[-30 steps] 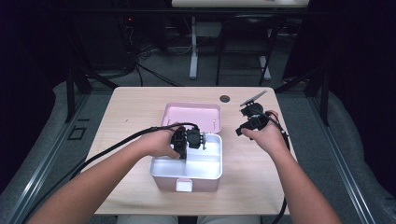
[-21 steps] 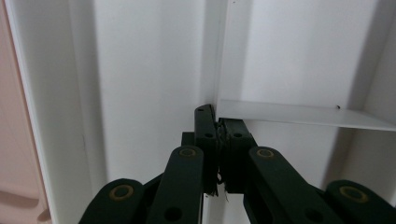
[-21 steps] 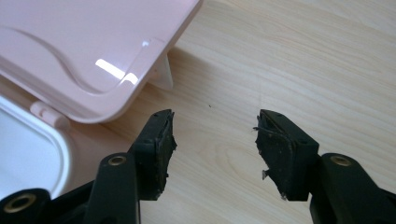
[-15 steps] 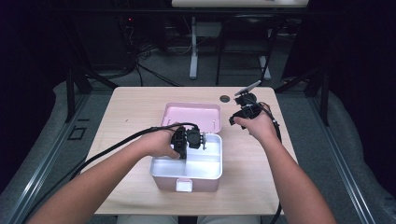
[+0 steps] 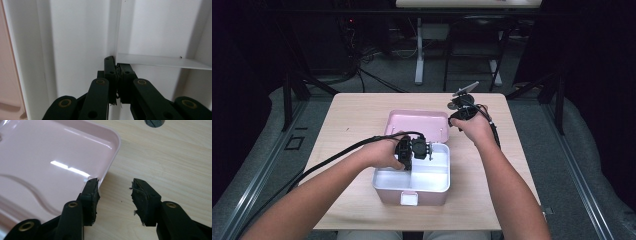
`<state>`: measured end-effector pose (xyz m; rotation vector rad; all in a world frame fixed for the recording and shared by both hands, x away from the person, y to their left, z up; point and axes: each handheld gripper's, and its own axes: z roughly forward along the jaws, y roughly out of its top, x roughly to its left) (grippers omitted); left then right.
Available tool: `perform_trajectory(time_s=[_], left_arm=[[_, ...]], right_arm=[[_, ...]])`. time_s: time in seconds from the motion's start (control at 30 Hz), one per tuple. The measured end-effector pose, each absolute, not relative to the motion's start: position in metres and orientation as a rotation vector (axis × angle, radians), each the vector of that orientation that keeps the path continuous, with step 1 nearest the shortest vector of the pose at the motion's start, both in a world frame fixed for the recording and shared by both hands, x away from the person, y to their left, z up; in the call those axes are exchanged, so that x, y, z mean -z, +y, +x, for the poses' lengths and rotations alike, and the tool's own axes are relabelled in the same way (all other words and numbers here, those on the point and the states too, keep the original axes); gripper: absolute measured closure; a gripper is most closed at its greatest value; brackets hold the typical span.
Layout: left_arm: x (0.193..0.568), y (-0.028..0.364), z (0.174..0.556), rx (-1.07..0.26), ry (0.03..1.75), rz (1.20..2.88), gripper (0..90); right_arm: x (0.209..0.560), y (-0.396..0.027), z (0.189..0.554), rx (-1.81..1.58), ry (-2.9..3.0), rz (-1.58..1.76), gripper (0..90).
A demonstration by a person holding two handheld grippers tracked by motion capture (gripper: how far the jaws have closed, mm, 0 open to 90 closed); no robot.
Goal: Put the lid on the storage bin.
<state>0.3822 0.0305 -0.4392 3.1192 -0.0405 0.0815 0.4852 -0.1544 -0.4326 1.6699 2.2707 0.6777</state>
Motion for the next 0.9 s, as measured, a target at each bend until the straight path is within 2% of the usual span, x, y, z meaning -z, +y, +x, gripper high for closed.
perform_trajectory(time_s=[0.1,0.23,0.9], left_arm=[[0.439,0.031,0.382,-0.081,-0.042,3.118,87.4],[0.439,0.031,0.383,-0.078,-0.043,3.119,87.4],[0.439,0.031,0.383,-0.078,-0.039,3.118,87.3]], right_arm=[[0.434,-0.152,0.490,-0.713,2.267,1.670,64.3],[0.437,-0.147,0.496,-0.696,2.255,1.682,68.7],[0.450,-0.140,0.511,-0.726,2.225,1.851,74.0]])
